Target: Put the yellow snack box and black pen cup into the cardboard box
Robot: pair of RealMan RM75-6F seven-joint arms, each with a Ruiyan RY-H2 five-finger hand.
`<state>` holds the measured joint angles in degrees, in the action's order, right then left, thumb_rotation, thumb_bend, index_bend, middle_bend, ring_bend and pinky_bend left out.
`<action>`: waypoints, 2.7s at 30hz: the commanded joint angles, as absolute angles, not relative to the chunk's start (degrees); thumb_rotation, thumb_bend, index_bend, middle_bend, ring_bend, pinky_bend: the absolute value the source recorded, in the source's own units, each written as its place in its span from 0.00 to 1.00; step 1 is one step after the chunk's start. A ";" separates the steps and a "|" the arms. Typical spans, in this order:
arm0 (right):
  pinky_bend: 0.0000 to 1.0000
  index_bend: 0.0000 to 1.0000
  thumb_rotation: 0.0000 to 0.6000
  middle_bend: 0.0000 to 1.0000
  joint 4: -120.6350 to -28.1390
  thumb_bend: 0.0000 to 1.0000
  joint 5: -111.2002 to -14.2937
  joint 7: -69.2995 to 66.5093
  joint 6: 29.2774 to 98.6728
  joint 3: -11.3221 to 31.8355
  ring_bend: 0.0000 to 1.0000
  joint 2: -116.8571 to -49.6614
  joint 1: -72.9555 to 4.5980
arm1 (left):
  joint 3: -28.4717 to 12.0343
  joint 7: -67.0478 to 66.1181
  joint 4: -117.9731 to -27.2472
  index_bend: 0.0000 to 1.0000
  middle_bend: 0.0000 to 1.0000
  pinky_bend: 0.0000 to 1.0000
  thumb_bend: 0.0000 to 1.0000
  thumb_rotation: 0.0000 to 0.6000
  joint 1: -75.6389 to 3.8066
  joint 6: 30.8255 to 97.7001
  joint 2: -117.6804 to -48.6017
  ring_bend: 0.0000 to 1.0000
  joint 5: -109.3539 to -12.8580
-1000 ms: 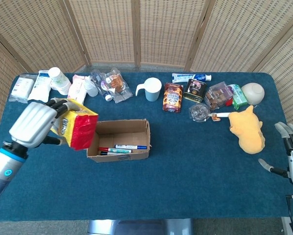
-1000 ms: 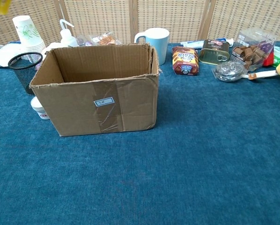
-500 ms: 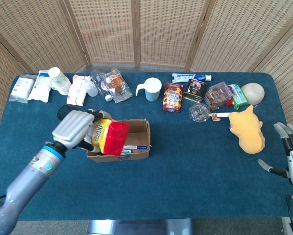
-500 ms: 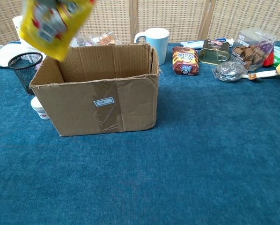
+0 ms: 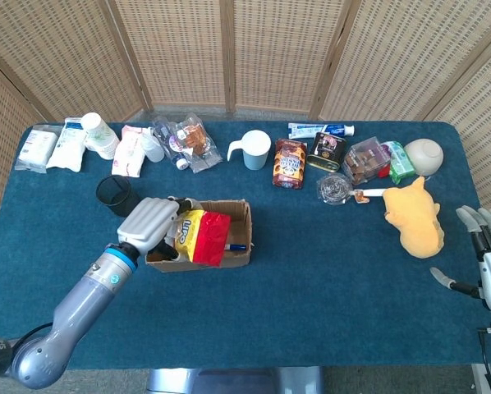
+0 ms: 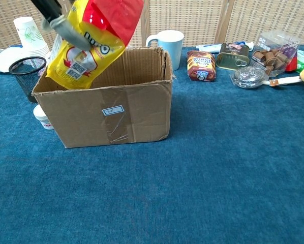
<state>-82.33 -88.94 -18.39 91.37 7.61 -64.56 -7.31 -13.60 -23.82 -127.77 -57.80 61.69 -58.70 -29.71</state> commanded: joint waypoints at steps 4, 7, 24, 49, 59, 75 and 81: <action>0.05 0.08 1.00 0.00 -82.47 0.00 -89.05 -18.75 91.42 7.57 0.00 -64.43 -7.26 | -11.93 -26.95 -126.85 0.51 0.42 0.63 0.05 1.00 -59.13 63.31 -60.49 0.34 -25.74; 0.05 0.08 1.00 0.00 -82.45 0.00 -89.01 -18.73 91.31 7.52 0.00 -64.36 -7.24 | -11.64 -26.85 -126.99 0.26 0.07 0.37 0.05 1.00 -59.54 61.12 -59.90 0.04 -24.31; 0.05 0.09 1.00 0.00 -82.69 0.00 -89.34 -18.80 91.19 7.28 0.00 -64.36 -7.26 | -9.78 -22.84 -125.31 0.00 0.00 0.10 0.04 1.00 -53.53 60.84 -54.97 0.00 -39.63; 0.05 0.09 1.00 0.00 -83.42 0.00 -90.26 -18.48 90.89 6.57 0.00 -64.37 -7.37 | -4.35 -10.92 -101.11 0.00 0.00 0.09 0.04 1.00 -43.81 49.63 -55.71 0.00 -50.36; 0.05 0.09 1.00 0.00 -83.65 0.00 -90.67 -18.08 90.84 6.33 0.00 -64.50 -7.47 | -5.81 -15.92 -95.01 0.00 0.00 0.09 0.04 1.00 -47.66 47.05 -59.79 0.00 -41.99; 0.05 0.09 1.00 0.00 -83.11 0.00 -89.47 -19.42 90.57 6.86 0.00 -64.31 -7.43 | -3.32 -26.35 -82.90 0.00 0.00 0.08 0.04 1.00 -54.62 43.25 -69.30 0.00 -27.25; 0.05 0.09 1.00 0.00 -82.77 0.00 -88.93 -19.76 90.36 7.07 0.00 -64.42 -7.43 | -2.49 -28.00 -78.16 0.00 0.00 0.07 0.04 1.00 -55.75 42.17 -72.81 0.00 -24.34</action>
<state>-82.80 -88.96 -19.75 90.40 7.06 -64.40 -7.42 -2.71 -27.56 -79.16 -55.34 42.56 -71.98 -25.02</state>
